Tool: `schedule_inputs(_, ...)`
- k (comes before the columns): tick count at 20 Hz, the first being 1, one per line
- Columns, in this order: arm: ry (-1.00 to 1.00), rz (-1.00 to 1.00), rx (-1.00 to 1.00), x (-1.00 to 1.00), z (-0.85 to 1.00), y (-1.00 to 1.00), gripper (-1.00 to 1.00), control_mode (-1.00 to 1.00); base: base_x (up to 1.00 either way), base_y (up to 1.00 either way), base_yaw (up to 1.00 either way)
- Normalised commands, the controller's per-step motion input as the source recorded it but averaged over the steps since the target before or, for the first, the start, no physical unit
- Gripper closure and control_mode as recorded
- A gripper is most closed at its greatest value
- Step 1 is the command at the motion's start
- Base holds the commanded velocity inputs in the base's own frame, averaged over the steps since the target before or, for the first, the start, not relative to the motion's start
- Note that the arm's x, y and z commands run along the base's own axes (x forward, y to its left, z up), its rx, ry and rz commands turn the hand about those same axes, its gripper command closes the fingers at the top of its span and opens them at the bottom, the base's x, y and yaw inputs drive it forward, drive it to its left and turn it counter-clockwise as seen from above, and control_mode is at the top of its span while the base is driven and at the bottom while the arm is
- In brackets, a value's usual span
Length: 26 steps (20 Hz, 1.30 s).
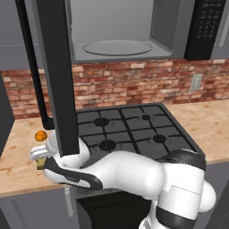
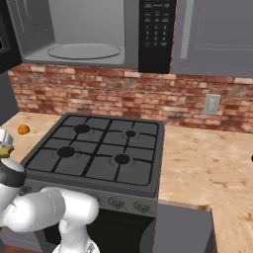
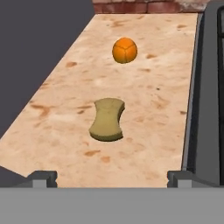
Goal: Place the sponge inside the microwave to prepare for sanitizing.
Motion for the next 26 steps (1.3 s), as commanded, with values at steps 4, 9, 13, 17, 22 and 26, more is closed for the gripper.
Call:
schedule_inputs(4, 0.0, -0.03, -0.02, 0.25, -0.14, 0.15, -1.0, -1.0, 0.0, 0.0, 0.0)
schedule_inputs(9, 0.0, -0.07, -0.05, 0.23, 0.0, 0.13, -1.0, -1.0, 0.0, 0.0, 0.0)
schedule_inputs(13, 0.0, -0.04, -0.08, 0.25, -0.03, 0.16, -1.0, -1.0, 0.0, 0.0, 0.0)
schedule_inputs(17, 0.01, 0.0, -0.03, 0.2, -0.05, 0.09, -1.0, -1.0, 0.0, 0.0, 0.0)
schedule_inputs(22, 0.06, 0.0, 0.0, 0.13, -0.22, 0.03, -1.0, -1.0, 0.0, 0.0, 0.0)
schedule_inputs(26, 0.12, 0.0, 0.0, 0.02, -0.38, 0.07, -1.0, -1.0, 0.0, 0.0, 0.0)
